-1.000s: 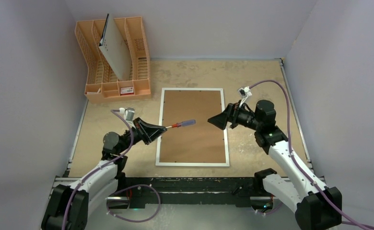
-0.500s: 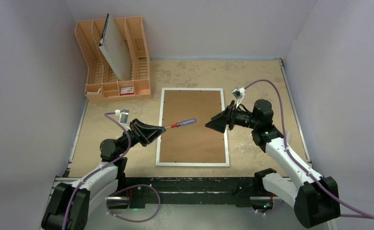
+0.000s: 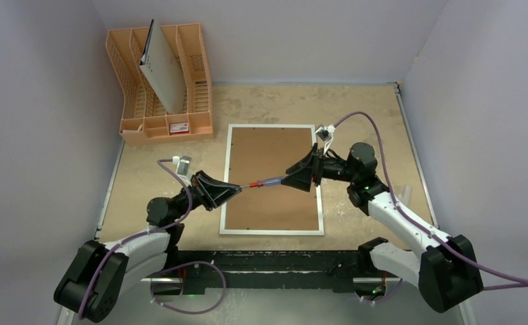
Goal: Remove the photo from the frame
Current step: Pick up the screwdriver from the center of the board, then release the photo frame item from the photo frame.
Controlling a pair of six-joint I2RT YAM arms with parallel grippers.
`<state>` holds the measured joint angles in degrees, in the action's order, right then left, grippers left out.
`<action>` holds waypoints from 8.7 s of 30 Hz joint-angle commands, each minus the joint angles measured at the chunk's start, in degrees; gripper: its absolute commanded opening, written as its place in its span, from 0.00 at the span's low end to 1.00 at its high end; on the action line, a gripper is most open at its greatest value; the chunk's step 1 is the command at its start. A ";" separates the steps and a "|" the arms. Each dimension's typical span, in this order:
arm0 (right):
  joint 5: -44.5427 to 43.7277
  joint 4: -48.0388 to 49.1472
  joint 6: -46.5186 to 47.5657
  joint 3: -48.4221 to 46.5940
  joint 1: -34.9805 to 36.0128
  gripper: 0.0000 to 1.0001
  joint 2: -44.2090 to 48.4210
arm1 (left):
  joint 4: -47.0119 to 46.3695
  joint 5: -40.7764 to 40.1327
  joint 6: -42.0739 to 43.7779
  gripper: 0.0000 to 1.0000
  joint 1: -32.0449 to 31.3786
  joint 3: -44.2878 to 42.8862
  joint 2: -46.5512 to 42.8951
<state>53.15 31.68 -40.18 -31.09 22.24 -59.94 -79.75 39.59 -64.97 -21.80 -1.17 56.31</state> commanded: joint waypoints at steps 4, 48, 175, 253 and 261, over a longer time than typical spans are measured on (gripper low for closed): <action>-0.50 9.29 -3.96 -1.09 2.67 0.86 -2.93 | -6.73 -2.34 -0.51 0.00 -0.82 -1.72 -0.33; -0.35 28.52 -13.08 -3.10 10.89 0.30 -15.44 | -13.24 -5.63 -1.63 0.00 -4.04 -2.90 5.63; -20.39 -10.80 -0.47 -7.38 10.98 0.00 -22.06 | 71.82 -28.68 27.03 0.28 -16.12 -5.75 -3.12; -18.92 -15.61 7.08 -20.11 17.83 0.00 -38.24 | 70.16 -33.88 24.28 0.15 -16.08 -4.28 2.81; -27.66 -27.25 9.84 -28.51 22.48 0.00 -38.31 | 70.41 -34.19 24.19 0.14 -16.08 -4.20 2.41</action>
<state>29.15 12.16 -32.03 -55.51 40.01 -98.72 -14.09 9.21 -42.57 -37.65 -6.96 56.77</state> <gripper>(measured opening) 0.277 0.226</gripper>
